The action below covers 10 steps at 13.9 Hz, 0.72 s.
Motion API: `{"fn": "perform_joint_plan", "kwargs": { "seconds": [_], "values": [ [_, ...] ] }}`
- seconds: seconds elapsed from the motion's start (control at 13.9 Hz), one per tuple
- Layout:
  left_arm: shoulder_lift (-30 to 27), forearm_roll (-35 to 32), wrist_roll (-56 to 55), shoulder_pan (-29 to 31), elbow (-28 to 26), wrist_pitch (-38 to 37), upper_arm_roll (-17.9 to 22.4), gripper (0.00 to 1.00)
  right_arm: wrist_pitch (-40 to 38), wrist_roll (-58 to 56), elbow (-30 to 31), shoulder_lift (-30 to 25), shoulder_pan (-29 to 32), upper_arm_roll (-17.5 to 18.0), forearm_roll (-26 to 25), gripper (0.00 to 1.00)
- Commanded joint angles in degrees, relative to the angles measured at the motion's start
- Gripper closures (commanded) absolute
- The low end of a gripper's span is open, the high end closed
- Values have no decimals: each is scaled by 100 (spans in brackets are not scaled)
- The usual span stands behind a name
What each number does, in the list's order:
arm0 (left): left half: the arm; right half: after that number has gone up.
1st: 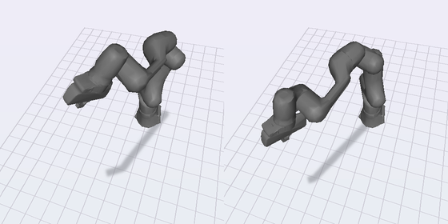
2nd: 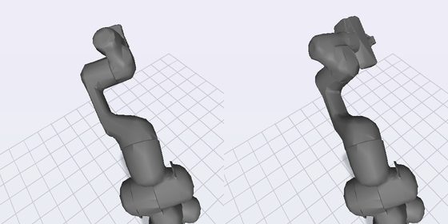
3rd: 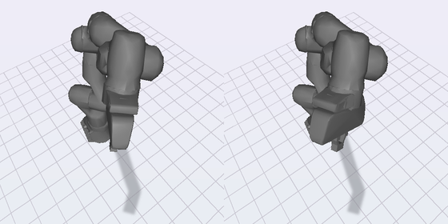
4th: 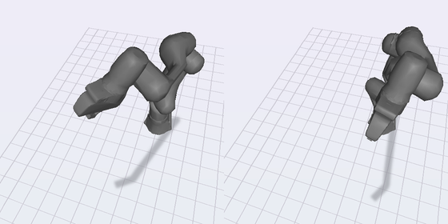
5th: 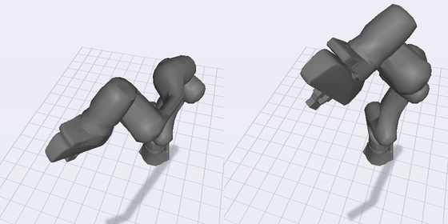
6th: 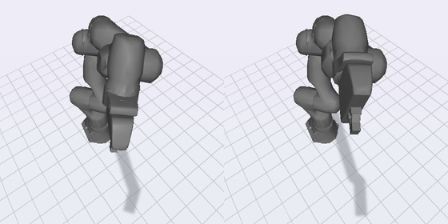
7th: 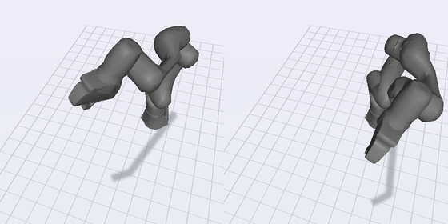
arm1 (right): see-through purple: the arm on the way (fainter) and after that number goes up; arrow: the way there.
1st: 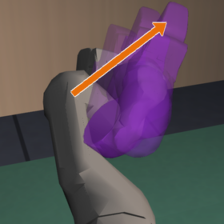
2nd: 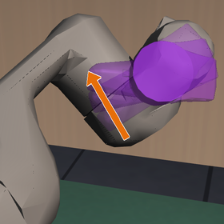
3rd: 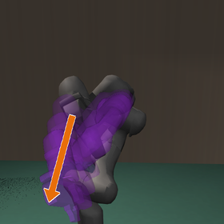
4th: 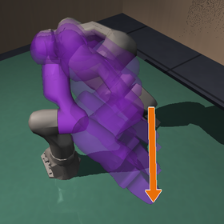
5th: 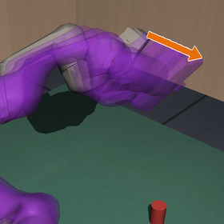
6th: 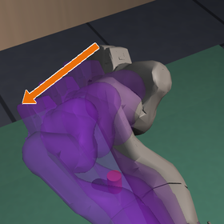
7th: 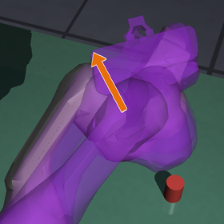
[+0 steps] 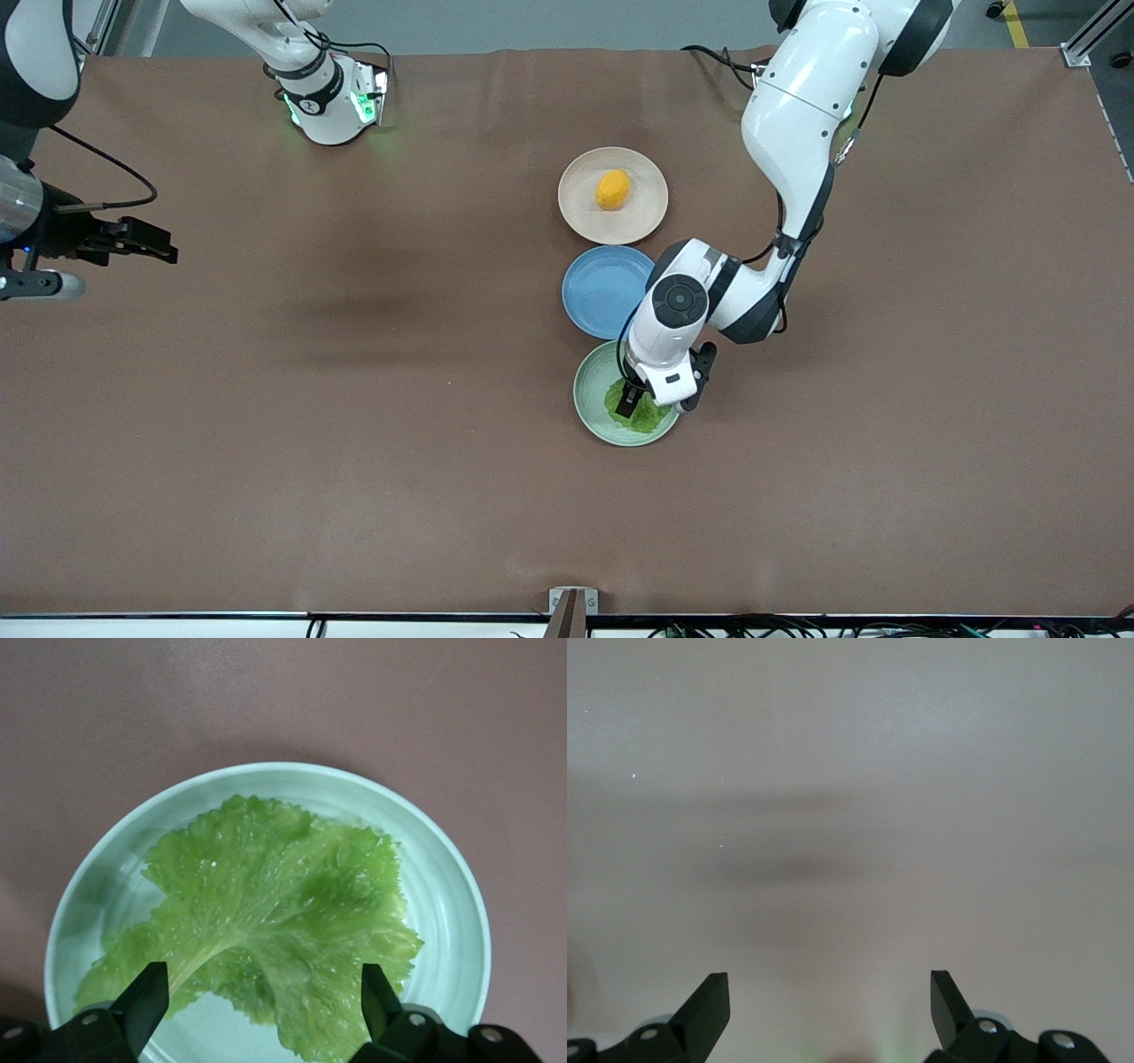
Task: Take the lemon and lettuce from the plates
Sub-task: 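Close the left gripper on the lettuce while the right gripper reaches the lemon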
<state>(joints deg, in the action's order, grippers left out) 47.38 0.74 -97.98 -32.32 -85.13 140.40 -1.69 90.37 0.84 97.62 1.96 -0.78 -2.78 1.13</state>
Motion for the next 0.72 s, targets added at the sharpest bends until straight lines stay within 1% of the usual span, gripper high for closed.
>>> {"fn": "perform_joint_plan", "kwargs": {
  "seconds": [0.0, 0.07, 0.22, 0.36, 0.5, 0.65],
  "values": [
    [183, -171, -178, -46, 242, 84, 46, 9, -186, 1581, -15, -90, -176, 539, 1, 0],
    [184, -171, -169, -46, 251, 84, 46, 11, -195, 1978, -15, -90, -185, 803, 19, 0],
    [193, -171, -160, -46, 251, 84, 46, 16, -178, 2890, -6, -90, -194, 1225, 439, 0],
    [193, -171, -151, -46, 243, 84, 37, 17, -117, 3884, 20, -90, -351, 1699, 494, 0],
    [193, -171, -134, -46, 251, 84, 37, 23, 224, 4860, 221, -90, -519, 2209, 494, 0],
    [227, -171, -116, -55, 251, 84, 37, 32, 716, 5520, 450, -64, -738, 2579, 502, 0]
  ]
}}
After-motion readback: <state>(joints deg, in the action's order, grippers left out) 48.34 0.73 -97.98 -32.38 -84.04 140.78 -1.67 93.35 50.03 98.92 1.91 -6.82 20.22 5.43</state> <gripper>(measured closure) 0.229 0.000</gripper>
